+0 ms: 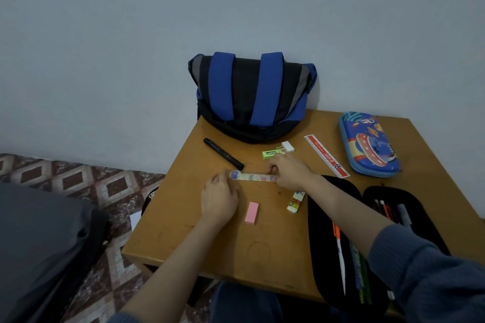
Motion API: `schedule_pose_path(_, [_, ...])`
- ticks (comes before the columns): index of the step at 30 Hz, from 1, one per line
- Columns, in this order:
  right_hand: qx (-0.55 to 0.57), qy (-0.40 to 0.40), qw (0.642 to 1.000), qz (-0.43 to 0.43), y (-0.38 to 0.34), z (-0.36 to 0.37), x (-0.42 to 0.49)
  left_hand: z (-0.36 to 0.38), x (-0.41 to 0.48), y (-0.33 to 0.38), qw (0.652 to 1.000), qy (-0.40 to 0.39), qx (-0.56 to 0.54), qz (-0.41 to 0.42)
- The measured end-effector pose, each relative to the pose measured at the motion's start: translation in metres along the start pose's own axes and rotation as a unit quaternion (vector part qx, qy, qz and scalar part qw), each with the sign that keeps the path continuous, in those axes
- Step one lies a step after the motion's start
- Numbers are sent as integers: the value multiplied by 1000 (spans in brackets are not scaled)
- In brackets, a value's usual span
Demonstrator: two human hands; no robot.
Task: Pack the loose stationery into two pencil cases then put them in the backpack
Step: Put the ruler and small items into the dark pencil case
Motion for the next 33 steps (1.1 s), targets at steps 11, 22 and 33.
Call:
schedule_pose_path(11, [7, 35, 984, 175, 34, -5, -34, 11, -2, 3, 999, -27, -40, -12])
schedule_pose_path(22, [45, 51, 982, 175, 41, 2, -30, -2, -7, 4, 915, 72, -358, -174])
schedule_pose_path(33, [54, 129, 990, 16, 6, -33, -34, -34, -3, 16, 772, 95, -602, -179])
Point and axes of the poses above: each hand's wrist, its own x-axis towards the middle knuckle, its own z-axis out of the palm, y = z × x, the point moved 4 cm from there along x, towards the middle knuckle
